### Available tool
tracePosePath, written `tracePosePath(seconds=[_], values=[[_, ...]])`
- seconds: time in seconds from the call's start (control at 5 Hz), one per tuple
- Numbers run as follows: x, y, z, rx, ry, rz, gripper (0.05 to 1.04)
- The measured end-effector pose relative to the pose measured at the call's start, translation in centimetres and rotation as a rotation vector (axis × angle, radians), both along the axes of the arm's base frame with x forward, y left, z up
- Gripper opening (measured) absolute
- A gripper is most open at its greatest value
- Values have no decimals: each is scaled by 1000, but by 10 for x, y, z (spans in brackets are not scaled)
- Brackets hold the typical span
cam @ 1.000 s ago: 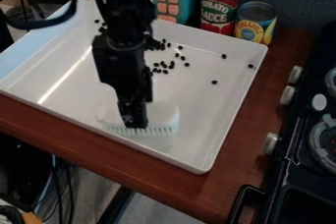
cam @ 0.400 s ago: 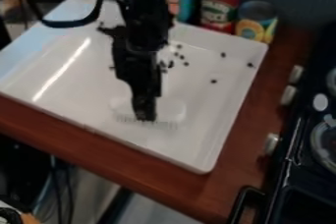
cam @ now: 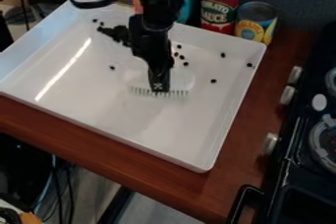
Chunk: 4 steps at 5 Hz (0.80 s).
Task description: Sweep into pile
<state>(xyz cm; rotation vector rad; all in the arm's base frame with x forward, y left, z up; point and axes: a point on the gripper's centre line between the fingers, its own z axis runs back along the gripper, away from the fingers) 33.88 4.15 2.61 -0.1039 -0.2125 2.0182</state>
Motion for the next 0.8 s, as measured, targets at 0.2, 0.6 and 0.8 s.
tracePosePath(seconds=[0.2,0.6,0.8], values=[[20,9,1,4,-34,51,685],[51,25,0,2,-98,173,685],[66,41,-2,-17,-148,298,685]])
